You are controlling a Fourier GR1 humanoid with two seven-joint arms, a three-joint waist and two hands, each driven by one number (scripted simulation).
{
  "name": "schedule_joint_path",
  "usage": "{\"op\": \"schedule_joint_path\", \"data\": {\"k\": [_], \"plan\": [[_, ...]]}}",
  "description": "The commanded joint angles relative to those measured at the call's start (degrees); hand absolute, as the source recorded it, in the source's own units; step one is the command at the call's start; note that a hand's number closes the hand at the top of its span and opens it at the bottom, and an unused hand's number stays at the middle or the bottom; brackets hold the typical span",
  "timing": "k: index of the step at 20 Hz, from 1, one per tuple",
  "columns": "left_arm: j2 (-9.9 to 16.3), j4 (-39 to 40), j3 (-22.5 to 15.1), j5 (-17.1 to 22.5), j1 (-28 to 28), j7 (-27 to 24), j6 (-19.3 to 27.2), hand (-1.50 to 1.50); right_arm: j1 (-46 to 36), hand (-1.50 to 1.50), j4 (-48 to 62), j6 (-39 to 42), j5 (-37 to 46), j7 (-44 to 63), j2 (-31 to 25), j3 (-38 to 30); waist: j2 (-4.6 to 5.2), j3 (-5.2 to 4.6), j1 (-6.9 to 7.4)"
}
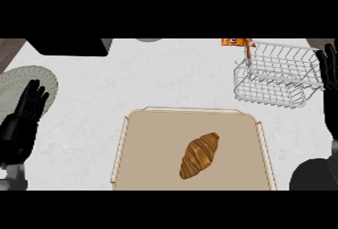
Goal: Pick the croissant from the tray and place it in the tiered basket
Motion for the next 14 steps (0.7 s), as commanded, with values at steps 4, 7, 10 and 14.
{"op": "schedule_joint_path", "data": {"k": [4,7,10,14], "plan": [[-5.4,-2.4,-5.6,-7.6,-3.1,1.9,7.4,0.0,7.7,1.5,-13.3,-8.1,-2.9,0.9,9.2,-1.1,1.17,0.75,-3.28],[-5.6,-0.2,-4.9,-5.0,-0.4,1.4,5.1,0.0,1.4,1.5,-18.3,-16.6,-11.2,-7.0,20.6,-10.8,-3.31,3.79,-7.94],[-9.7,-1.7,-10.5,-8.6,-1.3,1.9,7.4,0.0,15.0,-1.5,-13.5,-12.0,-12.3,0.8,24.8,2.3,1.36,1.04,-3.15],[-12.0,0.1,-11.9,-10.6,-2.7,1.4,8.9,0.0,27.2,-1.5,-23.5,0.1,-12.1,-4.1,21.3,9.2,1.35,0.75,-2.87]]}}
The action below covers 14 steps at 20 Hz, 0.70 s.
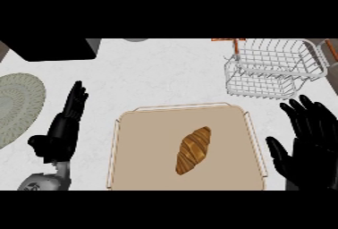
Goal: Pick the croissant from the tray and place it in the tiered basket
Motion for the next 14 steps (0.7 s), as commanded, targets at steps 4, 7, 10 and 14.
{"op": "schedule_joint_path", "data": {"k": [4,7,10,14], "plan": [[-2.8,-0.7,-3.1,-4.0,-1.3,3.2,3.0,0.0,22.1,-1.5,-15.6,9.2,5.6,-5.3,-7.2,6.7,0.1,-0.24,0.74],[-2.4,0.9,-1.8,-3.4,-2.9,3.2,2.8,0.0,27.2,-1.5,-20.4,4.9,16.8,0.1,-14.9,7.7,-0.12,-0.53,-0.64],[-3.0,0.6,-3.0,-4.2,-2.5,1.9,2.9,0.0,29.0,-1.5,-20.3,4.7,26.1,6.5,-24.5,3.7,0.17,-0.83,-0.2],[-2.7,0.1,-2.3,-3.7,-3.0,3.7,2.9,0.0,32.7,-1.5,-26.3,4.8,38.0,16.4,-33.7,1.3,0.24,-1.21,0.26]]}}
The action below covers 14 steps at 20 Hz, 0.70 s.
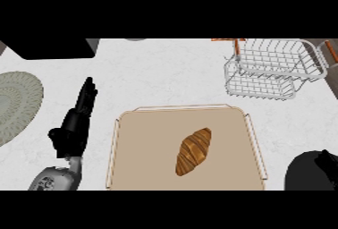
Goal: Pick the croissant from the tray and place it in the tiered basket
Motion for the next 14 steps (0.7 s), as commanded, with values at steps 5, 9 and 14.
{"op": "schedule_joint_path", "data": {"k": [5,9,14], "plan": [[-0.2,-0.5,-0.9,-1.1,-0.5,0.2,0.2,0.0,5.1,-1.5,-12.1,2.3,19.2,23.5,-16.2,-5.0,0.68,-0.39,1.78],[0.3,-1.1,-0.6,-0.1,-0.9,1.2,-1.0,0.0,3.1,-1.5,-14.7,3.5,18.3,33.3,-21.6,-5.8,0.69,-0.5,2.69],[-0.8,-1.9,-2.3,-1.5,-0.6,1.2,-0.2,0.0,-2.9,-1.5,-17.9,5.8,15.1,46.4,-27.9,-4.8,0.39,-0.29,3.74]]}}
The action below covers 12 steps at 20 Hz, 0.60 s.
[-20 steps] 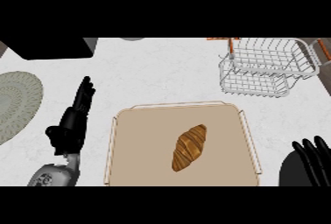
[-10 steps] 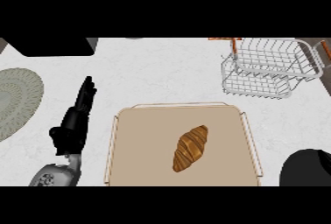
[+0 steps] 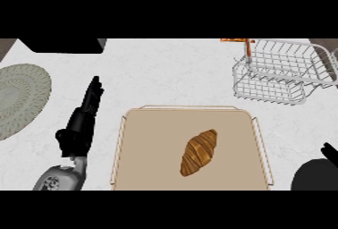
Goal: Pick the croissant from the tray and place it in the tiered basket
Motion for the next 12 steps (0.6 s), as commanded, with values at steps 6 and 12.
{"op": "schedule_joint_path", "data": {"k": [6,12], "plan": [[-1.6,2.2,-1.1,-0.2,-2.3,-0.3,-0.7,0.0,-12.9,-1.5,-12.3,3.5,2.9,25.8,-9.0,4.4,0.43,0.16,2.22],[-1.6,1.5,-1.5,-0.4,-3.8,1.6,-1.1,0.0,-22.2,-1.5,-12.3,6.1,-0.9,38.9,-10.9,11.5,0.22,0.25,3.19]]}}
